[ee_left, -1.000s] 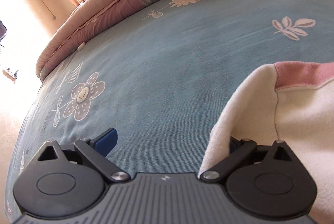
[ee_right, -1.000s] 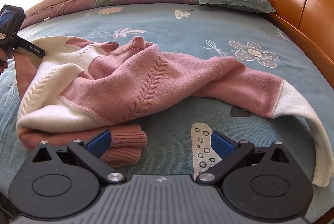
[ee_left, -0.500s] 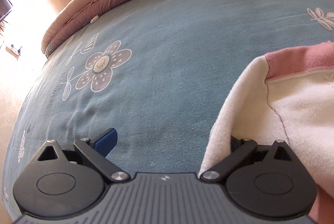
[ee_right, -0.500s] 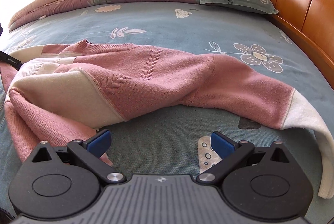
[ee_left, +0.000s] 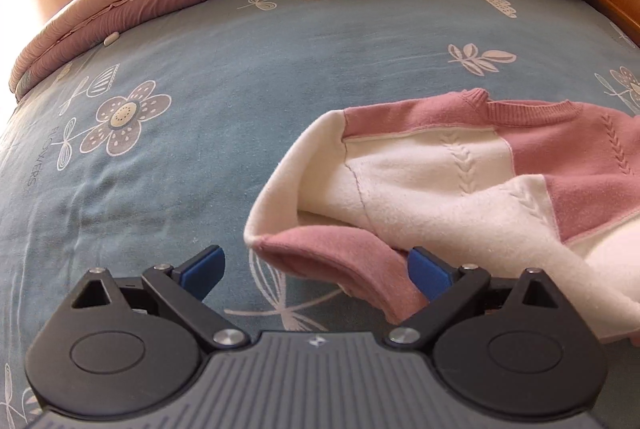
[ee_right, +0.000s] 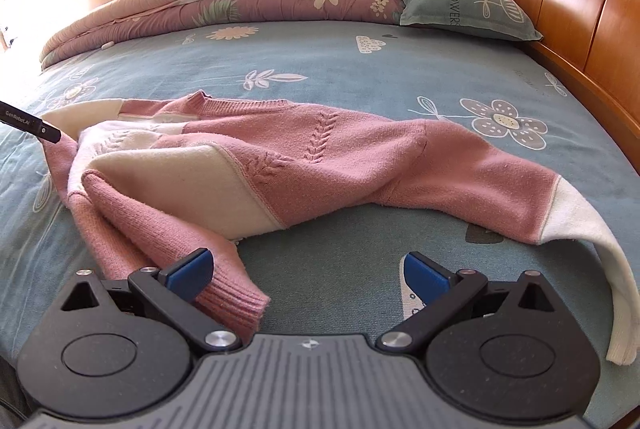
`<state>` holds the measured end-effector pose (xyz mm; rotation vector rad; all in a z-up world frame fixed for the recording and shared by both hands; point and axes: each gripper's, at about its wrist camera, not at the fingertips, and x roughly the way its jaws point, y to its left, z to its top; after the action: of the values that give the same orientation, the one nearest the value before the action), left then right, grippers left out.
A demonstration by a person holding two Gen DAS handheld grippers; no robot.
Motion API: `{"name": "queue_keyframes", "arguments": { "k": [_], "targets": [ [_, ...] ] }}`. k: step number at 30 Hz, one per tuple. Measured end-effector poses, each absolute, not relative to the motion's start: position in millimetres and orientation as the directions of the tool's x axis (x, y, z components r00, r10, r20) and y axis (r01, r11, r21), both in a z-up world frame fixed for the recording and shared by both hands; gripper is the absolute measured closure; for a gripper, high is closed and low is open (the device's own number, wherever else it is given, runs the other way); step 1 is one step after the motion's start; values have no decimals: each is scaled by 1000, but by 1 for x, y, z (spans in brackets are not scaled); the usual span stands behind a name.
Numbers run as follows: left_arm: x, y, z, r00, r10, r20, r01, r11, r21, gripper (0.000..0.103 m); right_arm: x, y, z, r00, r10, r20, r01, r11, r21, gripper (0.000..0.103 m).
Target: Fold clothes
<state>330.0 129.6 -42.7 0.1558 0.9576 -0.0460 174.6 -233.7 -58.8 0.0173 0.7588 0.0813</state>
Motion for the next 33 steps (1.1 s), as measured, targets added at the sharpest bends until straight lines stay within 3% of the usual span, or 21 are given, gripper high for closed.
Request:
{"name": "queue_keyframes", "arguments": {
  "k": [5, 11, 15, 22, 28, 30, 33],
  "targets": [
    [308, 127, -67, 552, -104, -827, 79, 994, -72, 5, 160, -234, -56, 718, 86, -690, -73, 996, 48, 0],
    [303, 118, -101, 524, -178, -833, 65, 983, -169, 5, 154, -231, -61, 702, 94, -706, -80, 995, 53, 0],
    [302, 117, -111, 559, -185, -808, 83, 982, -168, 1, 154, -230, -65, 693, 93, -715, -81, 995, 51, 0],
    [296, 121, -112, 613, -182, -769, 91, 983, -160, 3, 159, -233, -75, 672, 92, -735, -65, 996, 65, 0],
    [294, 125, -112, 692, -184, -698, 41, 975, -216, 29, 162, -234, -79, 662, 97, -743, -67, 995, 71, 0],
    [297, 127, -112, 716, -172, -676, 10, 972, -236, 59, 164, -233, -80, 659, 99, -745, -67, 995, 74, 0],
    [298, 129, -111, 729, -184, -659, -40, 950, -310, 64, 165, -232, -80, 660, 102, -745, -68, 995, 75, 0]
  ]
}}
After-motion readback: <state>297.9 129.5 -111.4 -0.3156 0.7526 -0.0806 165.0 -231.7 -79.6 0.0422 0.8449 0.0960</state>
